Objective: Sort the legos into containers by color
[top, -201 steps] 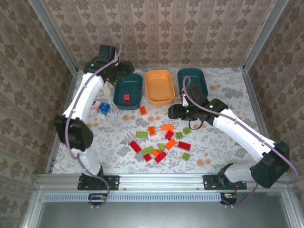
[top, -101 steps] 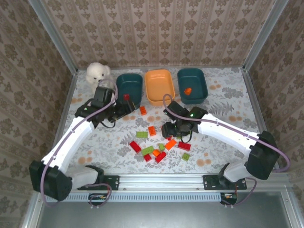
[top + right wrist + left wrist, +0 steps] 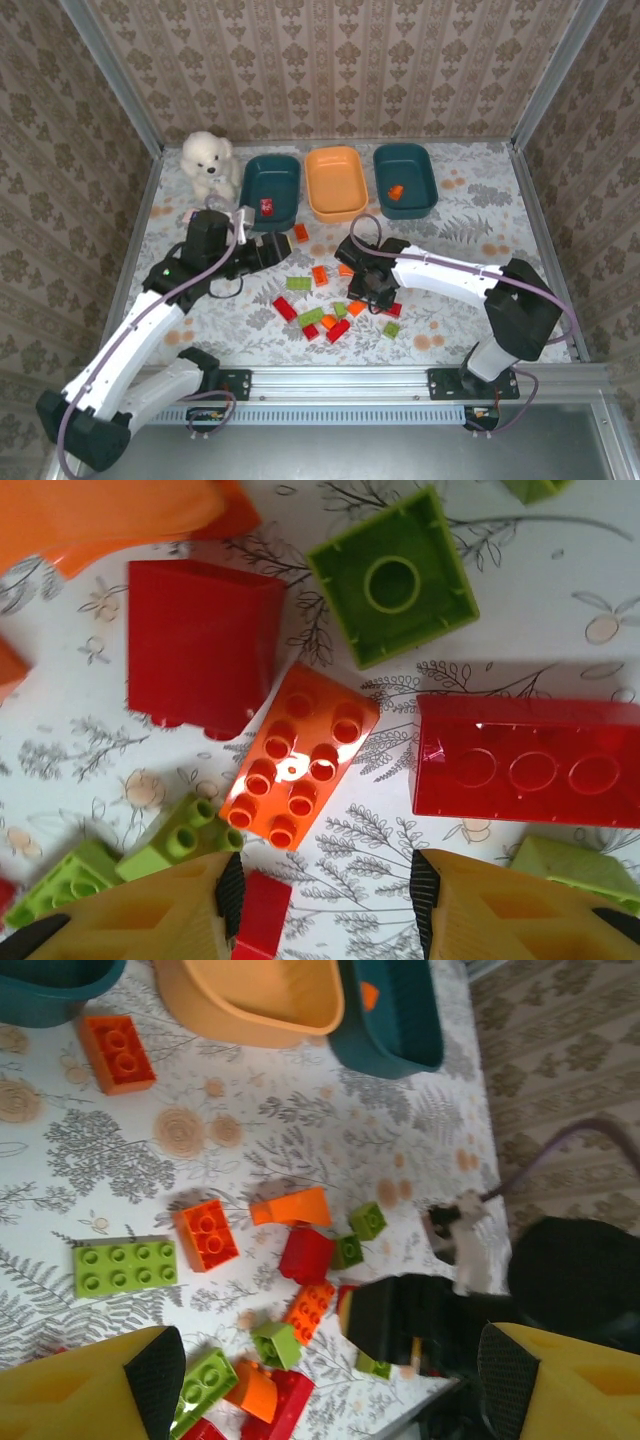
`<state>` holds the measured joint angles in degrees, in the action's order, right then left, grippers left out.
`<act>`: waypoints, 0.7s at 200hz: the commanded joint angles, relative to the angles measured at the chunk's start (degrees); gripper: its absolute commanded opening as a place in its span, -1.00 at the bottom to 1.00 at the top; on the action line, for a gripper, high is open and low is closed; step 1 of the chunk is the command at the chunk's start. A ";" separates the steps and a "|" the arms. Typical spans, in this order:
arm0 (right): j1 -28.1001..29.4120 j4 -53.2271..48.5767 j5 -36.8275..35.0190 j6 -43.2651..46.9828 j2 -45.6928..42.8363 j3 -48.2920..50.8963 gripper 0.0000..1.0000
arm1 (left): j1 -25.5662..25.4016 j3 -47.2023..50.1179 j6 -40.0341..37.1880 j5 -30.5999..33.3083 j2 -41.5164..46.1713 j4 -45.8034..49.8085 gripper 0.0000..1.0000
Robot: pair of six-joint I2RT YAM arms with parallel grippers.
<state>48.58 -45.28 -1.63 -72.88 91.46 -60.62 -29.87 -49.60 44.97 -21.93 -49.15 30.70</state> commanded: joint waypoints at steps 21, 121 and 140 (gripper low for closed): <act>2.65 4.09 -3.53 -14.07 3.81 -0.88 0.04 | 2.12 2.39 -0.26 -2.53 11.10 5.05 0.64; 1.96 3.61 -4.26 -18.75 8.57 -1.33 0.07 | 2.54 0.10 0.33 -2.35 14.85 8.25 0.65; 1.76 4.27 -4.57 -19.05 8.91 -1.07 0.08 | 2.61 -0.09 0.40 -2.44 14.62 7.79 0.65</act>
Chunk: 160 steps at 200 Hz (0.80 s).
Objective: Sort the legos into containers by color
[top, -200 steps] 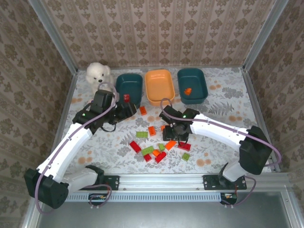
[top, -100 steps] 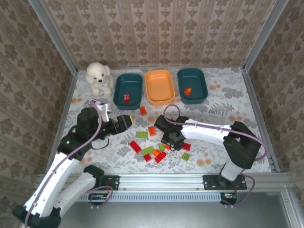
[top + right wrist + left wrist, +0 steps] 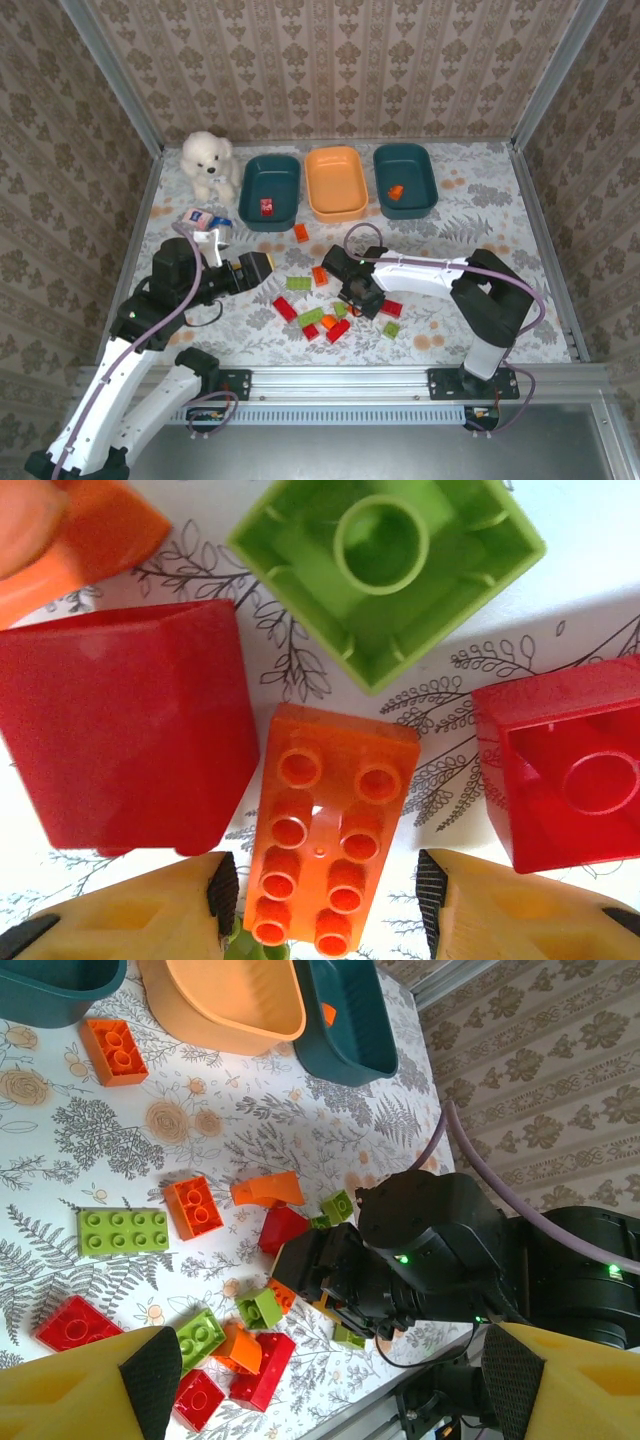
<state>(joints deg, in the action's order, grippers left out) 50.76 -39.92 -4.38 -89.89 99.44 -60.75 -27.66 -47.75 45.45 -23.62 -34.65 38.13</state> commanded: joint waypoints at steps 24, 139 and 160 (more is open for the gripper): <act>-1.14 -0.17 -1.27 -1.11 2.74 -1.55 0.05 | 0.33 -1.32 0.57 -1.31 0.01 -1.03 0.65; -1.06 2.18 0.29 0.12 5.49 -1.03 -0.38 | 0.42 -0.84 1.03 -1.25 -0.67 -2.29 0.65; -0.80 -0.53 -1.11 1.12 3.67 -2.27 -0.45 | 0.42 -0.29 1.22 -1.70 -1.07 -2.83 0.65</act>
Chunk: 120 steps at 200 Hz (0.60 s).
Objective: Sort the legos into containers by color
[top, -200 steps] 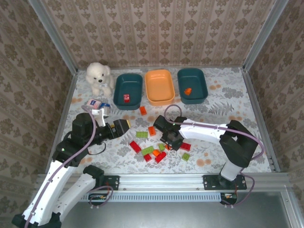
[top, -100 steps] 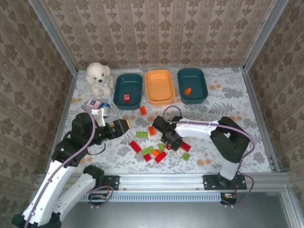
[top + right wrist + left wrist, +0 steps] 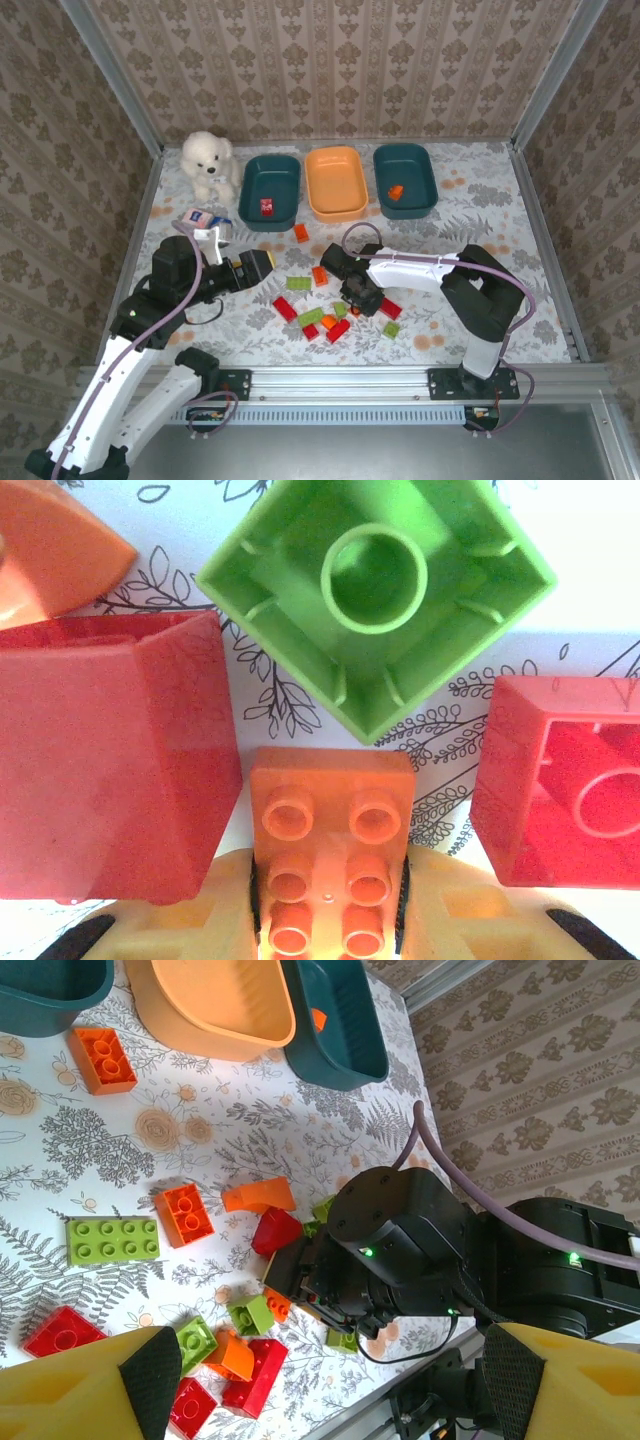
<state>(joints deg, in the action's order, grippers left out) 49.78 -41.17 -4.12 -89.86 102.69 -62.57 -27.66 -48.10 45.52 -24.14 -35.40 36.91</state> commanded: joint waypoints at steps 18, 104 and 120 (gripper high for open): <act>0.65 -3.28 -2.68 2.17 -2.09 -2.17 -0.51 | 0.44 0.64 1.33 -1.93 -0.85 -2.49 0.65; -1.17 -18.19 -12.56 24.95 -7.30 -24.55 -0.55 | 0.88 -3.42 2.83 -2.33 -13.65 -10.74 0.68; -3.73 -17.74 -12.11 31.32 -2.15 -32.13 -0.56 | 4.01 -5.42 2.60 -3.72 -18.96 -10.74 0.68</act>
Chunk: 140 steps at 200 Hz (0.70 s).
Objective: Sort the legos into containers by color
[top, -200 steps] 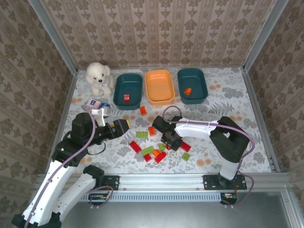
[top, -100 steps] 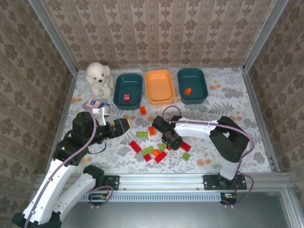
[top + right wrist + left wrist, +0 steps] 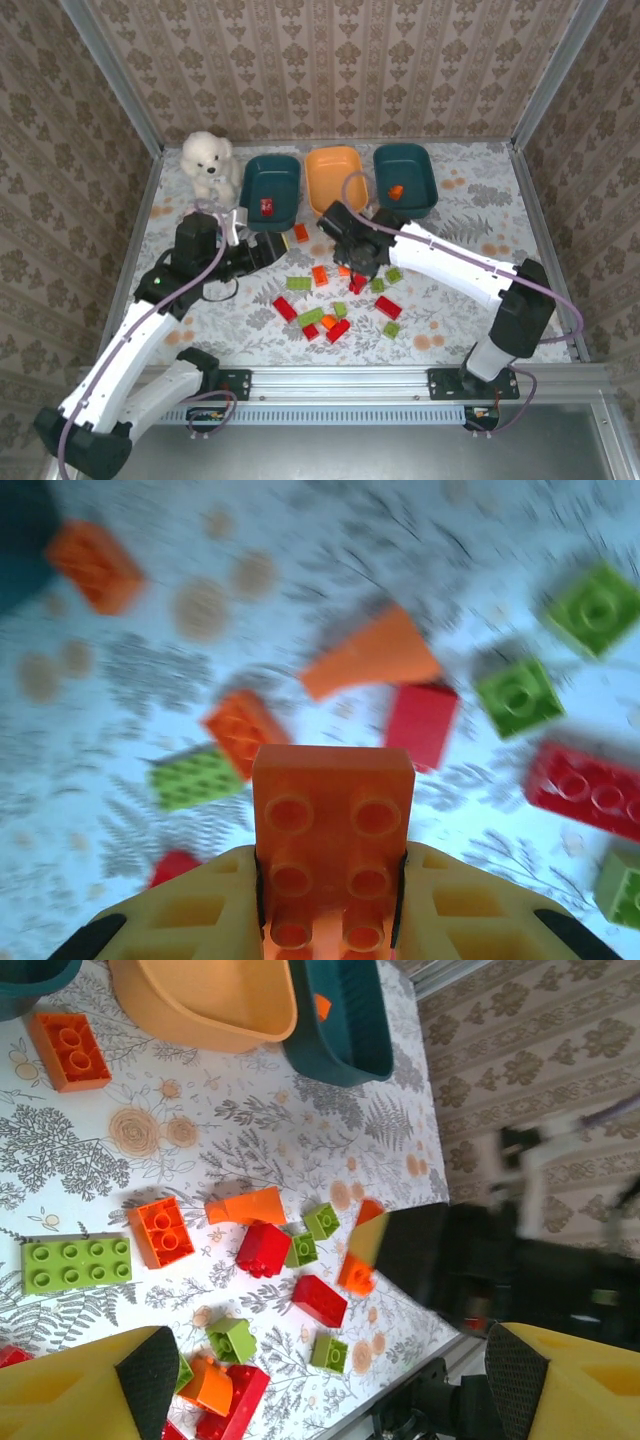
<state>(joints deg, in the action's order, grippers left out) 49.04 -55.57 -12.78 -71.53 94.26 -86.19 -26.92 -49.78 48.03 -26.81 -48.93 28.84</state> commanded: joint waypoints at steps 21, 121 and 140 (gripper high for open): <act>-7.53 -1.38 0.13 19.01 13.99 -17.35 -0.57 | 6.81 -5.16 2.03 -3.03 -11.33 -7.16 0.68; -20.45 4.88 10.61 25.67 45.44 -47.57 -0.65 | 12.97 -19.33 4.41 -6.09 -31.49 -17.37 0.68; -20.97 6.21 10.18 25.86 45.59 -47.84 -0.66 | 12.99 -20.30 3.92 -6.45 -32.40 -17.01 0.68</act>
<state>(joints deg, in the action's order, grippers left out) 28.38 -50.50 -3.75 -47.40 139.22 -131.22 -14.20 -67.88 52.27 -31.38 -80.62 13.10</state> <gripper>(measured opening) 0.287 0.841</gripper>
